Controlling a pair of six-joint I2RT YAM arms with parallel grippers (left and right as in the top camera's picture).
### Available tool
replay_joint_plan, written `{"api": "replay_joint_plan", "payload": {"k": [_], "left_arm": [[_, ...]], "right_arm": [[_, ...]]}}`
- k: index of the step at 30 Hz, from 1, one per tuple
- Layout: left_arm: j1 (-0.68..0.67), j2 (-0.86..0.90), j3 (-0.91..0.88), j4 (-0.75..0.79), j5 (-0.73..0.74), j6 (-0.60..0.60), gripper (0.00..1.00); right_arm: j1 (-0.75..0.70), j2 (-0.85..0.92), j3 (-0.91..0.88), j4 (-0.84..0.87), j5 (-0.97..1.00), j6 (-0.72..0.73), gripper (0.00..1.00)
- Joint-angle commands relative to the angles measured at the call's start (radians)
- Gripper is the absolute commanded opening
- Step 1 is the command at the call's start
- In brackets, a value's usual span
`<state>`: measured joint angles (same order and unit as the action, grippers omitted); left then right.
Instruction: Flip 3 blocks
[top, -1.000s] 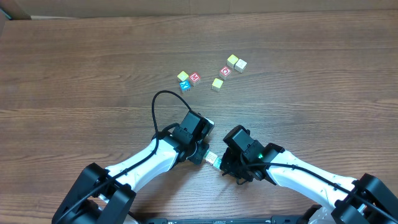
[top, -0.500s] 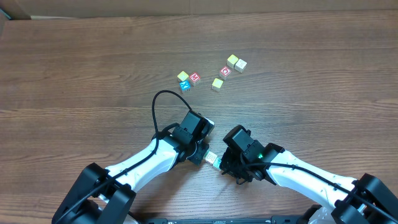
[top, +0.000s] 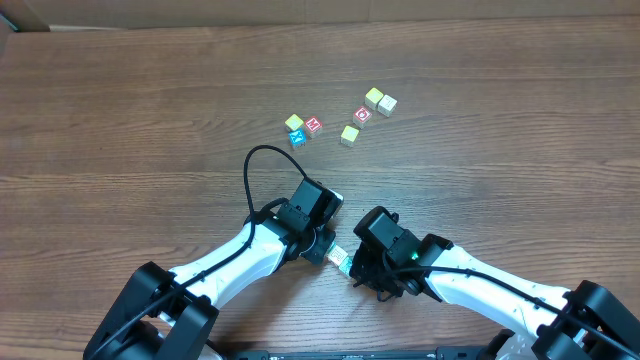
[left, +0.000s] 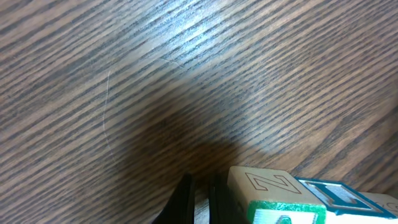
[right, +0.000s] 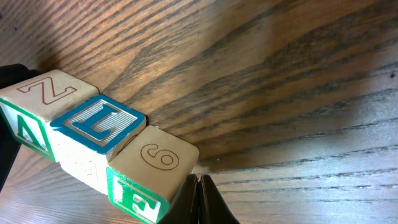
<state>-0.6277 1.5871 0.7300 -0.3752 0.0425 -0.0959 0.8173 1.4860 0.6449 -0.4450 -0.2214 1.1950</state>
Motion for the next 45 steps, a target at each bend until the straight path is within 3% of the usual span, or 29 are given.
{"api": "replay_joint_plan", "payload": {"k": [1,21,31,45], "left_arm": [[-0.008,0.010,0.013,-0.008,0.035,0.046,0.04],[-0.011,0.011,0.013,0.024,0.036,0.164,0.05],[-0.011,0.104,0.014,0.039,0.035,0.161,0.04],[-0.011,0.106,0.019,0.050,0.028,0.153,0.04]], "right_arm": [[0.008,0.003,0.001,0.025,-0.012,0.011,0.04],[0.008,0.003,0.001,0.025,-0.016,0.014,0.04],[0.008,0.003,0.001,0.025,-0.016,0.014,0.04],[0.008,0.003,0.001,0.024,-0.016,0.027,0.04]]}}
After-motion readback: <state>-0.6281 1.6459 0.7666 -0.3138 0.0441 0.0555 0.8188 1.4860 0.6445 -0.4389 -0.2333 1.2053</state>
